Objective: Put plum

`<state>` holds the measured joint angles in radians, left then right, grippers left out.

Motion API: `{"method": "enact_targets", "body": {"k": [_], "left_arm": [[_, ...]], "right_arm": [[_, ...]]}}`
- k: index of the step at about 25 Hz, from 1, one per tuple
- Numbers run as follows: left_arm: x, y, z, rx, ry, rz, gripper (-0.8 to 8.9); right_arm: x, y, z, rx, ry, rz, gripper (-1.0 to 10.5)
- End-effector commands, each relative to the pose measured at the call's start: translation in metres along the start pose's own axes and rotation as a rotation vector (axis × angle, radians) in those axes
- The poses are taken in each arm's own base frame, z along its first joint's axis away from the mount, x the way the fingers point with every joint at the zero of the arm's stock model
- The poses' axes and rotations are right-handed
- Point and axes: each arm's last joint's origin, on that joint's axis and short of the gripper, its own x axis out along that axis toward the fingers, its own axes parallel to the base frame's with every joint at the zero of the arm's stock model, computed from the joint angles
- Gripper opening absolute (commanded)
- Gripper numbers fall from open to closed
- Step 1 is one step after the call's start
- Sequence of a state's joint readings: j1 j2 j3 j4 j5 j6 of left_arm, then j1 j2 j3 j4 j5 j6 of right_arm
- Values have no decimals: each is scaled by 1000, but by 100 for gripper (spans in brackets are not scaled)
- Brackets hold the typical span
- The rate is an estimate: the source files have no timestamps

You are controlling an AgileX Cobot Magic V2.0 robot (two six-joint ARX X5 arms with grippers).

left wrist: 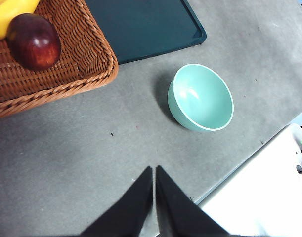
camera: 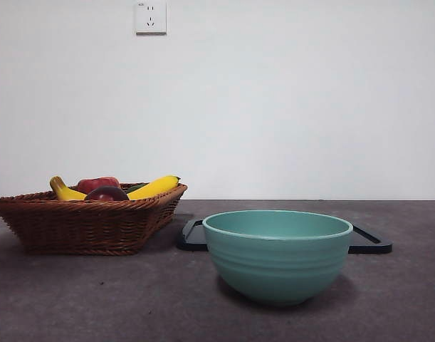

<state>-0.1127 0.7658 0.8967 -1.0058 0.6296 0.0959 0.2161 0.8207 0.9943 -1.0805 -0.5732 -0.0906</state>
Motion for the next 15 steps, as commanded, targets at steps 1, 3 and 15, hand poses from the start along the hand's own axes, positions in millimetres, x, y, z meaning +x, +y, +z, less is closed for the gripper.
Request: {"method": "enact_targets", "body": {"k": [1,3,15], "left_arm": [[-3,-2,5,36,-21,-6,30],[-3,-2,6,35,-20,-6,106],[-4,-3,6,15,-24,-6,520]], "right_arm": [[-2,2,5,-27,-15,4,16],[-2,2,5,-27,-15,4,104],[-2,2,5,-11,-17,4,430]]}}
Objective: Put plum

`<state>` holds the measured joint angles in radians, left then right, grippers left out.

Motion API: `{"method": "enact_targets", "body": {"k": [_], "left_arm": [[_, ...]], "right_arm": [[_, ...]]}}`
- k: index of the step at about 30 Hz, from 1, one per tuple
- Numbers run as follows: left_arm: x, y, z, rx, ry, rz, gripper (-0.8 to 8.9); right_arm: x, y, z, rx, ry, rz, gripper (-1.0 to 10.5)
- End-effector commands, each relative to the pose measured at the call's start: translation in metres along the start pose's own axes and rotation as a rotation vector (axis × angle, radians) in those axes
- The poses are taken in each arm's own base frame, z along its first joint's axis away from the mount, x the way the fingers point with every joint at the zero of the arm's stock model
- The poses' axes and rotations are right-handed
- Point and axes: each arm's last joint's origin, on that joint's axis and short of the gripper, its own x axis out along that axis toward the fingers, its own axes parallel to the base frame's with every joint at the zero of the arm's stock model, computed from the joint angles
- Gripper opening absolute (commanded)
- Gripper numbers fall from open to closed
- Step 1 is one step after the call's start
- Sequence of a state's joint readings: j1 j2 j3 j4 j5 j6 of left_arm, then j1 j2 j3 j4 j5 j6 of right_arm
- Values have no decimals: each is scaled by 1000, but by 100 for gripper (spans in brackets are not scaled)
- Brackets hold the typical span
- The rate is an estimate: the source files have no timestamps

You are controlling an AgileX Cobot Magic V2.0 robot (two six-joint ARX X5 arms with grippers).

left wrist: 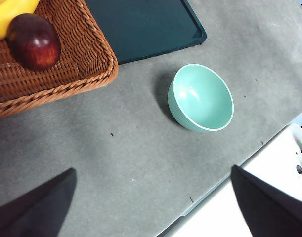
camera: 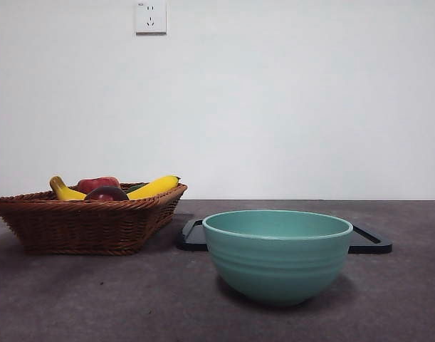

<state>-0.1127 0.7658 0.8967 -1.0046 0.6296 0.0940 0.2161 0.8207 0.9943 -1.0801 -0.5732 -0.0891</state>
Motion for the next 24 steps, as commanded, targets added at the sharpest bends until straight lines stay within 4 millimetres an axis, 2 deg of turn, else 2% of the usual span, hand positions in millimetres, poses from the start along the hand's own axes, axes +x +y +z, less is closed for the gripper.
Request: {"method": "enact_targets", "body": {"k": [1,7,13,19,24], "left_arm": [[-4,-3,6,17,-23,-6,520],[-4,-2,9,6,-45,-3,518],[-5,-2,23,-12,-97,71,518],[-3,-2,53,-12,-90,116,499],[8,-1,87,-4,-66,140,491]], "right_arm": [[-2,2,5,-12,-17,4,429],[-2,2,5,-13,-17,4,430],[-2,2,5,-13,-17,4,429],[-2,2,5,-13,-18,4,429],[-2,2,5,-14,-20,4,429]]}}
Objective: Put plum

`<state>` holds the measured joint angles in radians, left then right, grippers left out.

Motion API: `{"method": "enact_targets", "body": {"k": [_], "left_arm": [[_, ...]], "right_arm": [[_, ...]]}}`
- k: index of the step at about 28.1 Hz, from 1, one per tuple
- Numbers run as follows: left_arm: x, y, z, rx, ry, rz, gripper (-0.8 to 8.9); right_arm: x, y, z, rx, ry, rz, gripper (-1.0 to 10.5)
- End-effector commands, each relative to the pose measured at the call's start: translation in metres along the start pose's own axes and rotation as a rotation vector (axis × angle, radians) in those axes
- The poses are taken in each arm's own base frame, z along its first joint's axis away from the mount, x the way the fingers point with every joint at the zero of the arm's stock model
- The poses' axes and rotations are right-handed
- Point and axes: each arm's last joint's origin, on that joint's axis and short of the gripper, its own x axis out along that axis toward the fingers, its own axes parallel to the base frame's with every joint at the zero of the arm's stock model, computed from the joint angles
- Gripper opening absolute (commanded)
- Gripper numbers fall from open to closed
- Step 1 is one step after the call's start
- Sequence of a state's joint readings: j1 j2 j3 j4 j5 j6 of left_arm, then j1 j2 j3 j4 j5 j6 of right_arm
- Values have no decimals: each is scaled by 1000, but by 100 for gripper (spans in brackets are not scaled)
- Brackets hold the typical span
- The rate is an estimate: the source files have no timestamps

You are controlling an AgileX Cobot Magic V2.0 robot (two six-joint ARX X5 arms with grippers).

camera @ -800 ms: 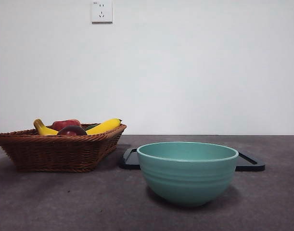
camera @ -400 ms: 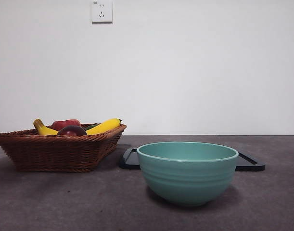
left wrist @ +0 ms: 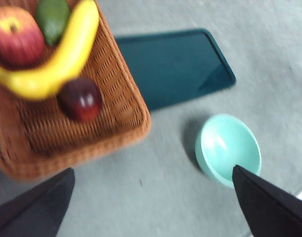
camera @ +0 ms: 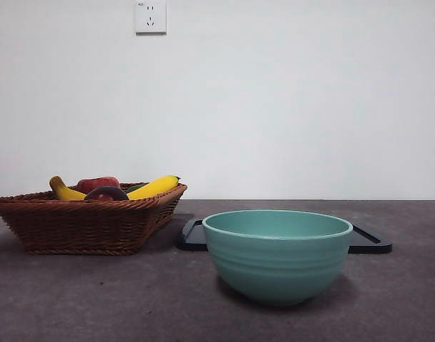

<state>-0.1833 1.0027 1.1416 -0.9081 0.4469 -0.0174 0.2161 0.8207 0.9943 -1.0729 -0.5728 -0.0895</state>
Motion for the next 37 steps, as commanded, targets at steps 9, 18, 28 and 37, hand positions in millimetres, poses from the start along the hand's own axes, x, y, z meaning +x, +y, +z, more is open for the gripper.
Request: {"method": "enact_targets", "body": {"k": [9,18,28,37], "left_arm": [[60,6,58,29,109,101,492],[135,25,59,35,271,194,492],[199,46,49,31,336,209,491],[236,57,35,22,401,210,491]], "right_arm": [[-3,2,5,-10,-15,5,429],[-2,2,5,-10,-15,5,429],[-2,2,5,-10,-15,5,430],[-2,2,6,-19,-28,3,429]]}}
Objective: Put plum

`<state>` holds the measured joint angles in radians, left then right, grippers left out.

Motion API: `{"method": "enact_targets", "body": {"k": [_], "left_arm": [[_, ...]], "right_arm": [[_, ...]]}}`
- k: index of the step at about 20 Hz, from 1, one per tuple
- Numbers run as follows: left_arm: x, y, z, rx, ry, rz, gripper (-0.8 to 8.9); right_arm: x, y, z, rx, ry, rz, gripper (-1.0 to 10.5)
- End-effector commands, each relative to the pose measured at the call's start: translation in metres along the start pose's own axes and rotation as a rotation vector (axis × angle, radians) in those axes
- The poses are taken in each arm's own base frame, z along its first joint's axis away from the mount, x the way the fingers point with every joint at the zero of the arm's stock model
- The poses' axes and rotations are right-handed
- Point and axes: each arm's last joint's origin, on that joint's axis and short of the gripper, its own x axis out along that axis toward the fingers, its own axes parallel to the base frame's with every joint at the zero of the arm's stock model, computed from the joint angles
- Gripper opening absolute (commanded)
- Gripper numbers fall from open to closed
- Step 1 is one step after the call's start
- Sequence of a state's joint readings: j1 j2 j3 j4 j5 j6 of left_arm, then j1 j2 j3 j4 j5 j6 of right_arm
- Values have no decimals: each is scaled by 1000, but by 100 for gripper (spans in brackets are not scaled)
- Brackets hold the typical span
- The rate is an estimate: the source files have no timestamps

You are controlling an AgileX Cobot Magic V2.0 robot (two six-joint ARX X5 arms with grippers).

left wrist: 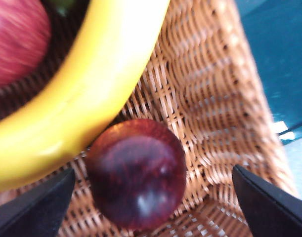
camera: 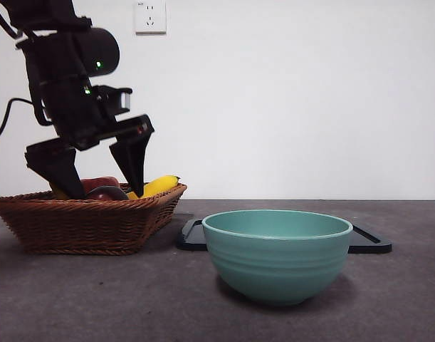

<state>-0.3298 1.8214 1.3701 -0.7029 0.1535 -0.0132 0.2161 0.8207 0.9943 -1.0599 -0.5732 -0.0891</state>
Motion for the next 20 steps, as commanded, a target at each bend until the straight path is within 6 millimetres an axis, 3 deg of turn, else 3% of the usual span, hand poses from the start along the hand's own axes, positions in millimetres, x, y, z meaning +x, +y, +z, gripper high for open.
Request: {"method": "enact_targets", "body": {"k": [1,5,10,14,17,20], "left_arm": [[13,-2,5,16,9,1,491],[19,-3,5,24,15,42,477],[19,-2,4,24,22,64,269],[16,-3,5,24,23,64,243],[0,-5,8,28,-8,63,243],[-38,-16,11,50,-107,54,244]], "right_arm": [[-2,2,5,-13,-19,4,429],[-2,2,5,-13,-19,4,429],[-2,2,5,-14,-19,4,429],[-2,2,5,-14,-20,4,429],[-2,2,5,-14,-20,4,429],[-2,2,5,-14,-20,4,429]]}}
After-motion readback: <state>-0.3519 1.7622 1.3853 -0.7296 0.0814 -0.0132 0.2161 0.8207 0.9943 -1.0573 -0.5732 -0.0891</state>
